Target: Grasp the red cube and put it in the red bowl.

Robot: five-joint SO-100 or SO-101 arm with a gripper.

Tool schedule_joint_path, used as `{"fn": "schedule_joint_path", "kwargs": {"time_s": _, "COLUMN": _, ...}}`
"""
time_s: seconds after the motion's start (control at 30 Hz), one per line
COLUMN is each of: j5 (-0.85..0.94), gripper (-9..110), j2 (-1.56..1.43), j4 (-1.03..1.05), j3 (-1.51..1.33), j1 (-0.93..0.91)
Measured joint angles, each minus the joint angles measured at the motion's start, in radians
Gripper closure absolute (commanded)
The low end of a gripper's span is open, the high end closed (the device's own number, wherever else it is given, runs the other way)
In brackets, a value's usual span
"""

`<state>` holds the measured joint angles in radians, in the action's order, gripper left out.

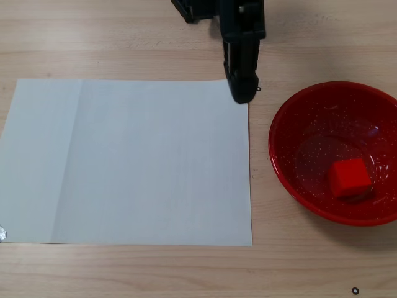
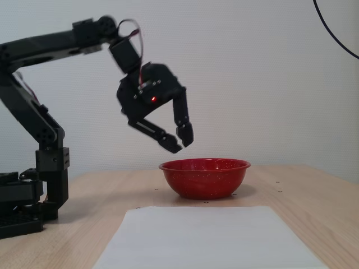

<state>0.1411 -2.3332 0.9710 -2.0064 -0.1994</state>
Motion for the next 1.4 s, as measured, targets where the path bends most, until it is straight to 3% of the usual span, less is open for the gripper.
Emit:
{"fn": "schedule_joint_path", "kwargs": {"time_s": 0.9, "j5": -0.092, "gripper": 101, "j2": -0.698, "j4": -0.744, "j3": -1.092, "j1": 0.069}}
{"fn": "schedule_joint_path", "kwargs": {"time_s": 1.07, "j5": -0.107, "gripper": 101, "j2": -0.808, "j4": -0.69, "j3": -1.092, "j1": 0.072}}
{"fn": "schedule_joint_path", "kwargs": {"time_s": 1.4, "j5": -0.052, "gripper": 101, "j2": -0.942, "j4": -0.27, "j3": -1.092, "j1": 0.063}}
